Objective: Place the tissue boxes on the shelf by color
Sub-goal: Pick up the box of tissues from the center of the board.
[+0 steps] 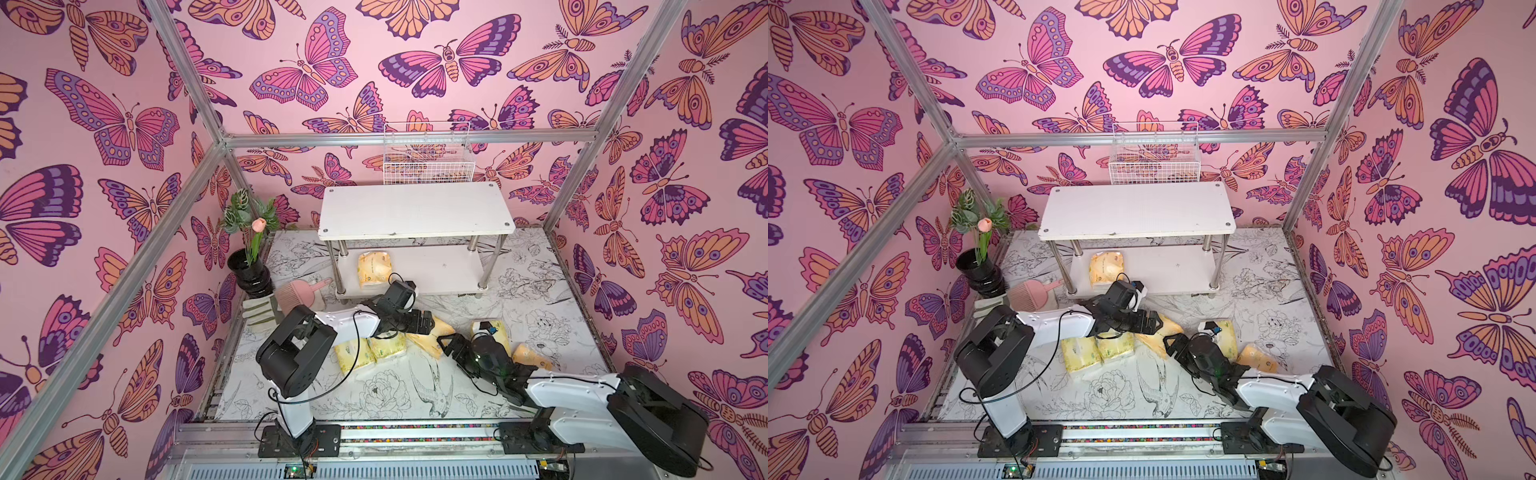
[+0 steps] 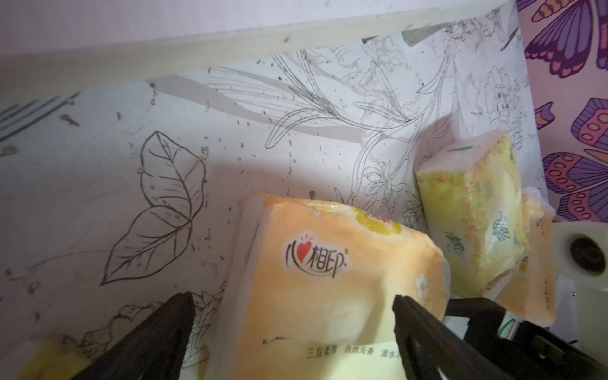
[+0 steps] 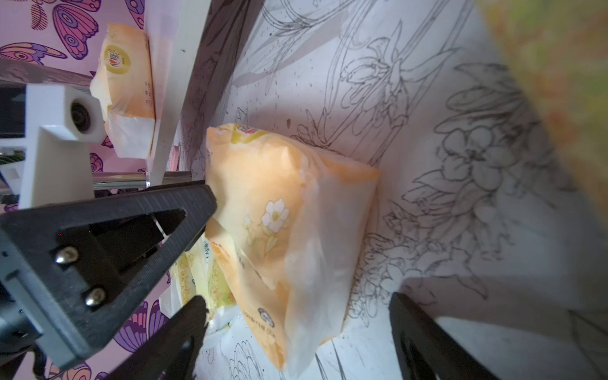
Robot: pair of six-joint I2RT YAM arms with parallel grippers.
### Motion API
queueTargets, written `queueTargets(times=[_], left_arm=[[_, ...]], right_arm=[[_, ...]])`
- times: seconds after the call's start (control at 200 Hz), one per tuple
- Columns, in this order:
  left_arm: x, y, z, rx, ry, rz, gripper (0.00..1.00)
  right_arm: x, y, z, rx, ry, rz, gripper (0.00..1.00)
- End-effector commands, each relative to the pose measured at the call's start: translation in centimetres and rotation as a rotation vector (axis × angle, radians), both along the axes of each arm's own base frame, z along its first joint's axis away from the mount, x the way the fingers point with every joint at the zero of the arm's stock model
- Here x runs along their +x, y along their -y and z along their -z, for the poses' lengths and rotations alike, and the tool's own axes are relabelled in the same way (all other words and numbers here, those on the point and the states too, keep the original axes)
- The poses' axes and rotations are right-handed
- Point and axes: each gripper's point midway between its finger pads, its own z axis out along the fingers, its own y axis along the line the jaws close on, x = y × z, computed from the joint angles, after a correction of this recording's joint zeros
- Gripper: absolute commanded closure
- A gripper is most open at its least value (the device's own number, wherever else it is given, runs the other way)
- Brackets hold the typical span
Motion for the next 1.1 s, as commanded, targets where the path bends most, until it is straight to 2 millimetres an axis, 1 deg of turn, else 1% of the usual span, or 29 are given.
queueTargets(times=[0.0, 0.245, 0.36, 0.511, 0.841, 1.091], left_arm=[[-0.7, 0.3, 1.0, -0.039, -0.051, -0.012, 0.00], [-1.8, -0.1, 2.2, -0.056, -0.087, -0.036, 0.00], [-2.3, -0.2, 2.5, -0.056, -0.092, -0.036, 0.00], [-2.8, -0.5, 3.0, -0.058, -0.103, -0.042, 0.00], [-3.9, -0.7, 4.1, -0.064, -0.124, -0.050, 0.00], [-4.2, -0.8, 4.3, -0.064, -0.128, -0.053, 0.00]], right_arm=[[-1.2, -0.1, 2.4, -0.024, -0.080, -0.015, 0.09], [-0.9, -0.5, 3.1, 0.039, -0.073, 0.004, 0.09], [-0.8, -0.9, 2.7, 0.069, -0.056, -0.003, 0.09], [-0.5, -1.7, 1.5, 0.114, -0.015, -0.029, 0.10], [0.3, -4.0, -2.9, 0.228, 0.105, -0.103, 0.16], [0.9, -3.8, -3.9, 0.251, 0.124, -0.062, 0.22]])
